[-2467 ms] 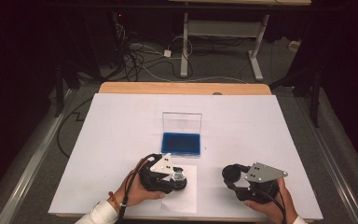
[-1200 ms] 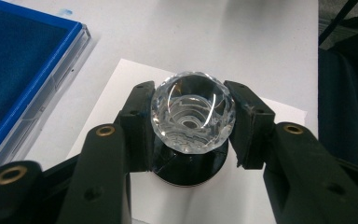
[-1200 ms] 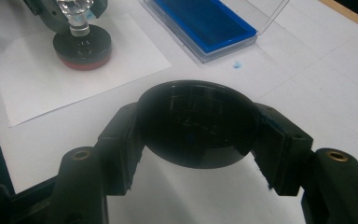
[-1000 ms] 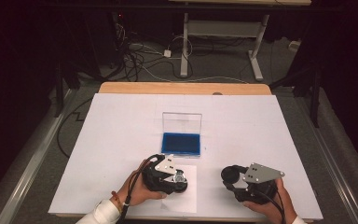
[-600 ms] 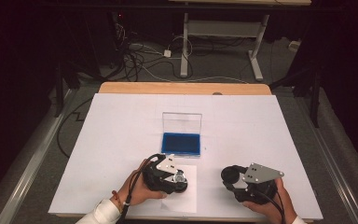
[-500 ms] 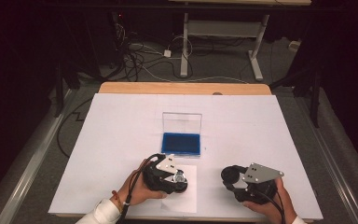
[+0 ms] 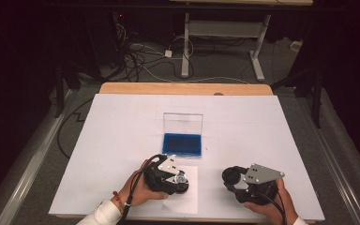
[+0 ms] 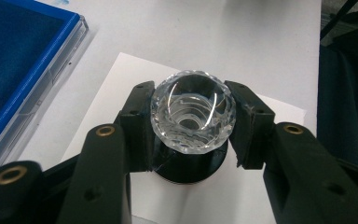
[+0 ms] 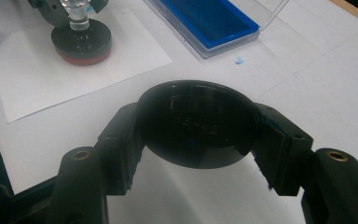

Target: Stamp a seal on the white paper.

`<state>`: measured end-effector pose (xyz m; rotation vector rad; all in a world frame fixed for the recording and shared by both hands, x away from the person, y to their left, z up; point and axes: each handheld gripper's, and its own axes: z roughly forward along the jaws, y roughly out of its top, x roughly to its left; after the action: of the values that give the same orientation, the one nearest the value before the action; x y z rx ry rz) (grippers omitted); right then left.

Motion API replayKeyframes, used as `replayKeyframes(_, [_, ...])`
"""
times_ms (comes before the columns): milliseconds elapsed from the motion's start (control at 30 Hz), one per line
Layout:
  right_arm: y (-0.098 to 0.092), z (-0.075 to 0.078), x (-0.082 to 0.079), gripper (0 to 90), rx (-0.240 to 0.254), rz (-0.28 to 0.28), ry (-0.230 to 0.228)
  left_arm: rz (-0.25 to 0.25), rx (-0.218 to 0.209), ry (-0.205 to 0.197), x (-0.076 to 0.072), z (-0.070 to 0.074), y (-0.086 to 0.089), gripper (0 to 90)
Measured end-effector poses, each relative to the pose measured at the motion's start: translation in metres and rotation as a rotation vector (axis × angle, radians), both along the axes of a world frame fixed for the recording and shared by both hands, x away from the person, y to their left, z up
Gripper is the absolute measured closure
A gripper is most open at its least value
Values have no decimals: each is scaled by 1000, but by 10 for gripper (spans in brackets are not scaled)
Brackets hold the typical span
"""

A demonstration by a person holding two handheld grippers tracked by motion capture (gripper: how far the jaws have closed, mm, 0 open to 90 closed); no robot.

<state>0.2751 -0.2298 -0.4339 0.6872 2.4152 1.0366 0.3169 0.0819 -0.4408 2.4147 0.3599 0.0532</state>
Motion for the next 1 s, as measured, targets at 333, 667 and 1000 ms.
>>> replayKeyframes(333, [0, 0, 0, 387, 0, 0, 0, -2, 9, 5, 0, 1, 0, 545])
replayKeyframes(667, [0, 0, 0, 387, 1, -1, 0, 1, 9, 9, 0, 0, 0, 545])
replayKeyframes(1000, [0, 0, 0, 387, 2, 3, 4, 3, 11, 12, 0, 0, -1, 545])
